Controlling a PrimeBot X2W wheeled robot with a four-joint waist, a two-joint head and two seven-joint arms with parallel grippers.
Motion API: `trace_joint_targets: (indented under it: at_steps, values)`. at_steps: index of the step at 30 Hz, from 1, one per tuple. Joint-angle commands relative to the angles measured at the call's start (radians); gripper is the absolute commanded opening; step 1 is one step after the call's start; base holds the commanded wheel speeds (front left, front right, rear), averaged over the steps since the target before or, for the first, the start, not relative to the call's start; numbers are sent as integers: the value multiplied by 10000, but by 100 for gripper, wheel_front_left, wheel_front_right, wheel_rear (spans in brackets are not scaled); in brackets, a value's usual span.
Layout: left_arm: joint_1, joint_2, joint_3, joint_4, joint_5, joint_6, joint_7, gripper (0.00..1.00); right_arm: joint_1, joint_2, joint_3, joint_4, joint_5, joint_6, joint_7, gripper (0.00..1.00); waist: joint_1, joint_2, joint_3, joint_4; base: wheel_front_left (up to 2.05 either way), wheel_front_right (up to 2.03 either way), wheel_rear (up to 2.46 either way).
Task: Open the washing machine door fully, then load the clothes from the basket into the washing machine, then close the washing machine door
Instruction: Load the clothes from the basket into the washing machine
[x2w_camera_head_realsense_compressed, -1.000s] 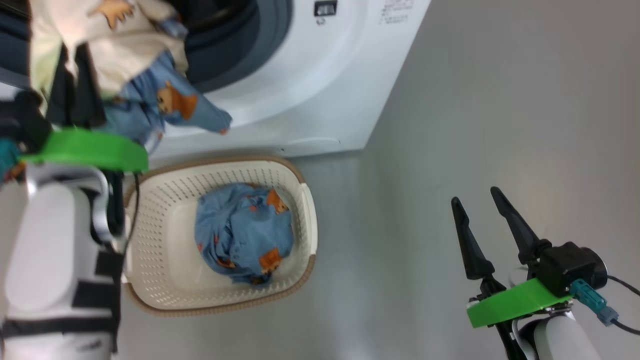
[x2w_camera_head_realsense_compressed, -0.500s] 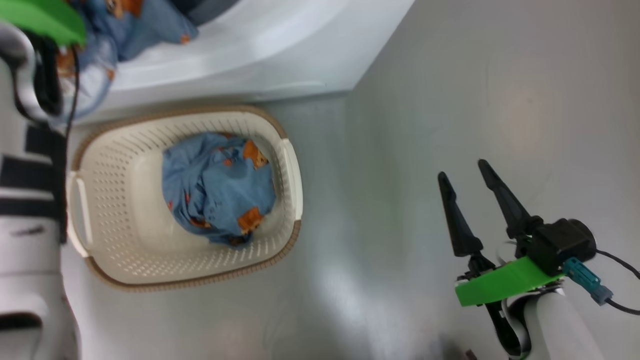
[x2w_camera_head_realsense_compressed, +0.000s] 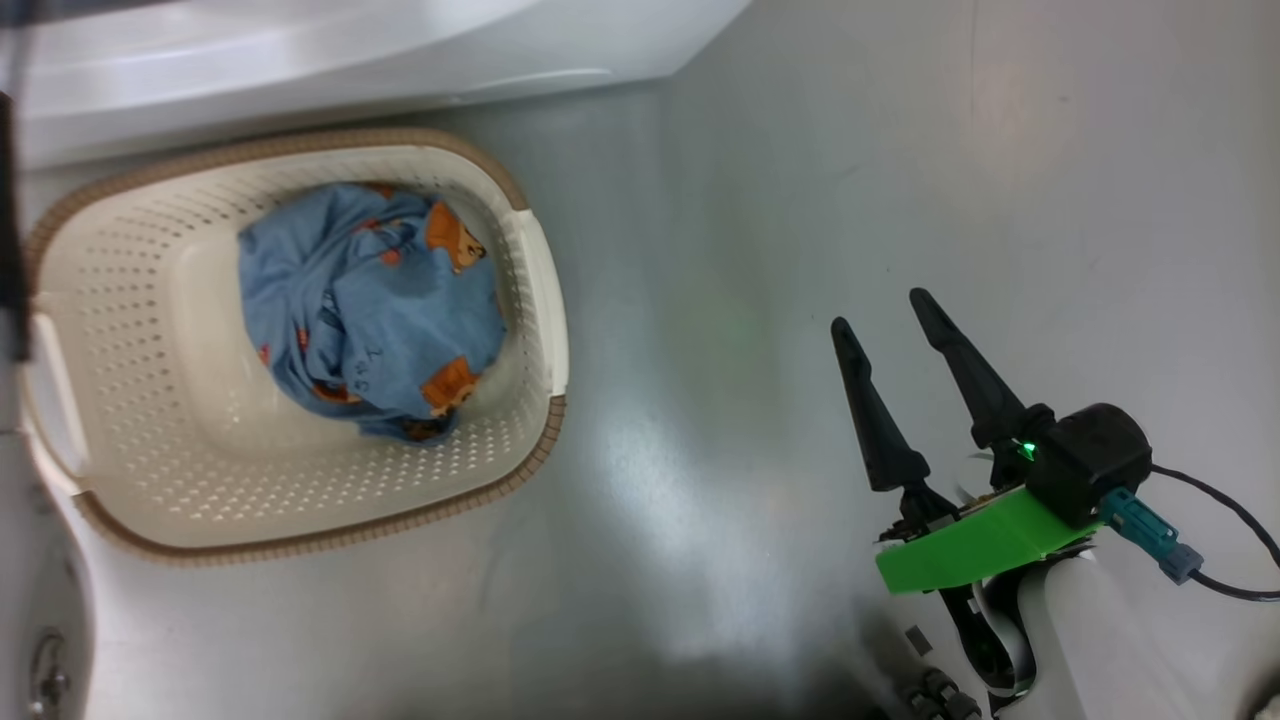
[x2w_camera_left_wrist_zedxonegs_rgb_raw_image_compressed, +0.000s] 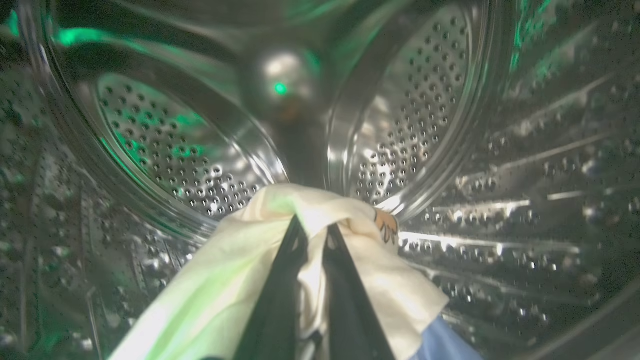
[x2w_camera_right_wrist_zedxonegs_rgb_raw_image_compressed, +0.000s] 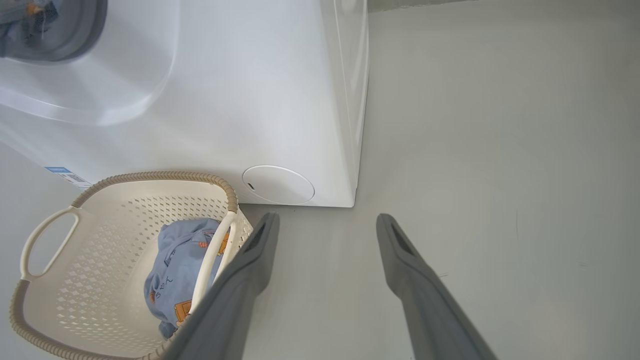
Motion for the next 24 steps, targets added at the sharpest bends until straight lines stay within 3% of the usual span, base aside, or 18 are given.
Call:
trace_joint_targets:
  at_steps: [1, 4, 9, 20, 21, 22, 24]
  values:
    - [-298, 534, 167, -1034, 244, 168, -81, 0, 113, 17, 316, -166, 128, 17, -48, 100, 0, -1, 285, -193, 0, 0, 0]
    - [-78, 593, 395, -2412, 563, 320, -85, 0, 35, 17, 407, -156, 221, 17, -48, 100, 0, -1, 413, -244, 0, 0, 0]
    - [425, 475, 710, -2981, 660, 321, -87, 0, -7, 18, 429, -72, 258, 17, -48, 100, 0, -1, 438, -221, 0, 0, 0]
    - [778, 94, 988, -1143, 492, -18, -88, 0, -69, 18, 313, 10, 169, 17, -48, 100, 0, -1, 306, -2, 0, 0, 0]
    - [692, 77, 993, -973, 467, -38, -88, 28, -64, 18, 317, 22, 169, 17, -48, 100, 0, -1, 302, 7, 0, 0, 0]
    - [624, 70, 964, -797, 469, -64, -89, 100, -66, 18, 317, 32, 174, 17, -48, 100, 0, -1, 291, 16, 0, 0, 0]
    - [465, 19, 1004, -531, 396, -87, -89, 100, -86, 18, 311, 53, 188, 17, -48, 100, 0, -1, 280, 29, 0, 0, 0]
